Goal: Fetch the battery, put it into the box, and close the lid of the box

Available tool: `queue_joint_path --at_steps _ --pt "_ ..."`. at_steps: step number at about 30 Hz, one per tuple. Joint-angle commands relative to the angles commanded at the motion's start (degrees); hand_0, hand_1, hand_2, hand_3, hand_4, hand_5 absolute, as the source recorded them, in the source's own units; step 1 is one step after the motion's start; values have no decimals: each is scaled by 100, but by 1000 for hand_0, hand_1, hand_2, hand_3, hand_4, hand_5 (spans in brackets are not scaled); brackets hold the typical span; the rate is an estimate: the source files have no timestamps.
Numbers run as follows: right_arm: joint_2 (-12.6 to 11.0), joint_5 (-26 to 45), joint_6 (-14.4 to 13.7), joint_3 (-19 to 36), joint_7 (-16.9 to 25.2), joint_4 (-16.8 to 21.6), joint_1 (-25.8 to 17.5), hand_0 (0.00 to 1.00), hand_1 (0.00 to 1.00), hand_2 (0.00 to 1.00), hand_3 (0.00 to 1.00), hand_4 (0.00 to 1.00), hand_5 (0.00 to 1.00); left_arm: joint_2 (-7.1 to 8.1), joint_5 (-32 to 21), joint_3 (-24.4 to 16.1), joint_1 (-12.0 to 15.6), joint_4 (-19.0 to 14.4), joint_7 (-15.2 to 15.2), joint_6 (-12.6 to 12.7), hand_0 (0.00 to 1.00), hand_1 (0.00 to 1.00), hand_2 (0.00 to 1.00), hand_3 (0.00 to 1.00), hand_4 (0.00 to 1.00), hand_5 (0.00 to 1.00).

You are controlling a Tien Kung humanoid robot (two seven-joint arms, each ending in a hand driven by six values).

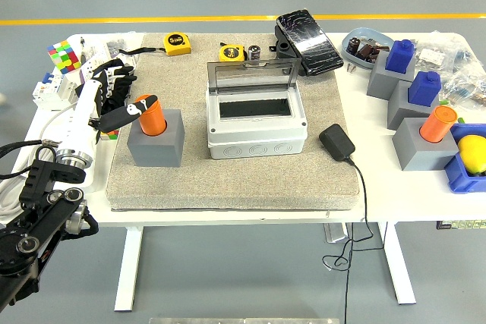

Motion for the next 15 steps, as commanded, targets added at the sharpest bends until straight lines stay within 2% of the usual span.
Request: queue_joint_path --at_steps 4,5,10,11,15 --pt "-2 29 2 -38 -4 -14 -10 703 727 721 703 998 716 -8 -13 40 -19 13 -8 8 854 791 773 793 998 348" --pt "-4 52 4 -68 -7 -25 -16 704 728 721 703 998 716 -14 -22 66 -31 17 -8 16 852 790 777 800 998 283" --pt "-4 72 3 -92 -5 -30 -27 704 728 721 703 998 716 -37 -169 182 -62 61 -62 32 852 790 777 800 998 283" --pt "-2 68 3 -88 -5 -28 -25 704 727 720 703 998 716 -42 -194 202 -68 76 -74 29 746 717 754 775 998 214" --pt "7 30 2 -43 -1 -7 -6 704 727 720 703 998 716 -65 -305 324 -116 147 -148 53 746 717 754 775 998 214"
